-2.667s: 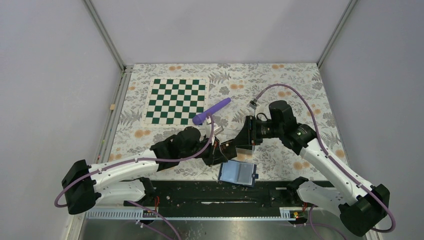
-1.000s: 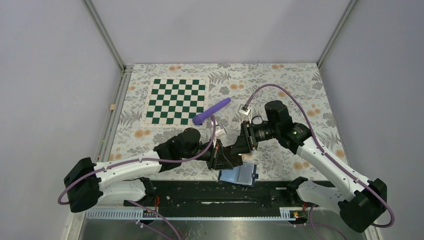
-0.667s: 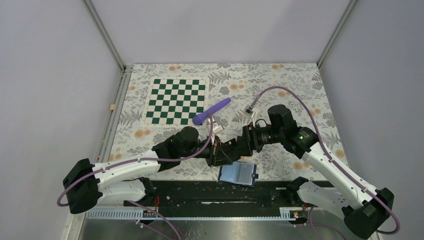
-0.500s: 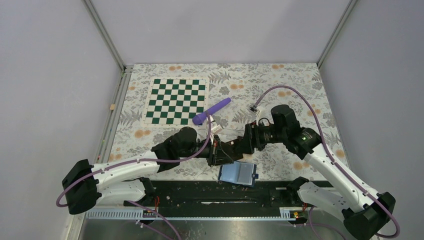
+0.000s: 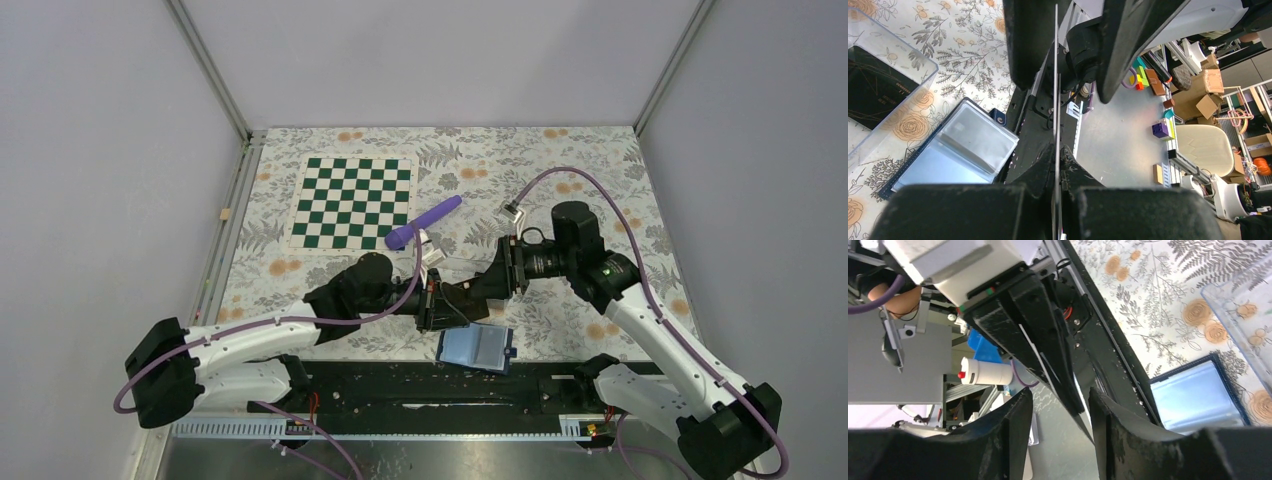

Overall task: Put the credit cards into the card holder
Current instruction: Place the credit card in the storage box.

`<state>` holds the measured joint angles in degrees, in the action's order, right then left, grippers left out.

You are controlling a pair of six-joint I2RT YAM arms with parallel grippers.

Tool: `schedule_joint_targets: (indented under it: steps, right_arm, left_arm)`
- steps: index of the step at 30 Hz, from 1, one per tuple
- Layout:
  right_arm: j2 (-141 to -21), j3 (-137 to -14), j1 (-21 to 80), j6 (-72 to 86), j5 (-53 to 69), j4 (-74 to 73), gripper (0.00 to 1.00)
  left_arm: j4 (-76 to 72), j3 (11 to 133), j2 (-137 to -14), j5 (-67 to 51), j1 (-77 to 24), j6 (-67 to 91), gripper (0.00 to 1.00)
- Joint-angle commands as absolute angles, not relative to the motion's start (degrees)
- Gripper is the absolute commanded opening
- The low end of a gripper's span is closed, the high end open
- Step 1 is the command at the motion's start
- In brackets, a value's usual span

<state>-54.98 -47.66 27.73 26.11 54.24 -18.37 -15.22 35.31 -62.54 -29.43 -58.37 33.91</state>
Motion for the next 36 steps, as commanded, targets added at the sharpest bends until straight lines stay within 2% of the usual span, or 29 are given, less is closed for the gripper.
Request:
schedule_joint_targets:
  steps: [1, 6, 10, 21, 27, 36]
  right_arm:
    - [-54.9, -47.2, 26.7, 30.7, 61.5, -10.9, 0.50]
    - [-56.3, -46.6, 26.3, 31.7, 62.7, -10.4, 0.32]
    - [-56.6, -46.0, 25.9, 31.4, 60.1, -10.7, 0.01]
    - [-57.4, -48.1, 17.5, 24.7, 38.0, -21.8, 0.00]
    - [-57.6, -48.3, 14.0, 24.0, 27.5, -23.7, 0.00]
    - [-55.6, -48.4, 11.4, 22.9, 20.8, -25.0, 0.00]
  left_arm:
    - [-19.6, 36.7, -63.1, -31.4, -58.6, 32.9, 0.00]
    - [-19.7, 36.7, -63.1, -31.3, -58.6, 32.7, 0.00]
    - [-20.1, 36.7, -63.3, -31.0, -58.6, 32.8, 0.00]
    - [-36.3, 33.0, -73.7, -29.3, -53.7, 43.5, 0.00]
    - [-35.2, 35.4, -80.1, -31.4, -52.1, 43.1, 0.00]
    - [-32.2, 34.8, -83.3, -33.3, -49.1, 41.6, 0.00]
